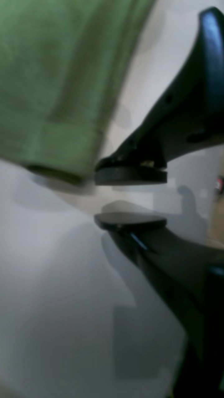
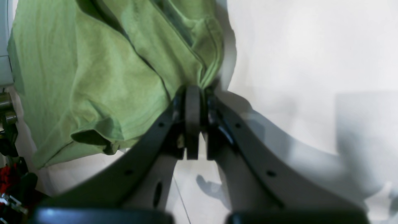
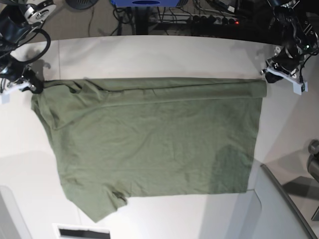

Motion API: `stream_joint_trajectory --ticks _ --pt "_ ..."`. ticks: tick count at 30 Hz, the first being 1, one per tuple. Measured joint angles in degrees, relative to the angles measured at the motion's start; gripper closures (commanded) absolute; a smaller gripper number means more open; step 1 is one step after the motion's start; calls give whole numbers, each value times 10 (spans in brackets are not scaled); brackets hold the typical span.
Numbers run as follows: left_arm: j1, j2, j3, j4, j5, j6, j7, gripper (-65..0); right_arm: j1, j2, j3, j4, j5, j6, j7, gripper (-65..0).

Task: Layout the t-shirt on the table in an organized manner, then fold the t-shirt properly
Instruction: 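Grasp the shirt's edge corners with both grippers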

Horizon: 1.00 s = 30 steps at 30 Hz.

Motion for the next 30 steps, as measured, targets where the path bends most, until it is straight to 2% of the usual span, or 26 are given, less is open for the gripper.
stream_joint_trajectory --ticks 6,8,9,16,30 --pt "-18 20 0 -21 1 0 2 -140 0 0 0 0 0 0 -1 0" --pt "-26 23 0 -28 1 0 2 -64 0 0 0 0 0 -1 -6 0" --pt "-31 23 0 -35 1 0 2 -5 0 0 0 0 0 0 -7 0" --pt "-44 27 0 -60 1 1 2 0 0 0 0 0 0 0 -7 0" --pt "-61 30 -1 -10 3 2 5 0 0 0 0 0 0 0 -7 0"
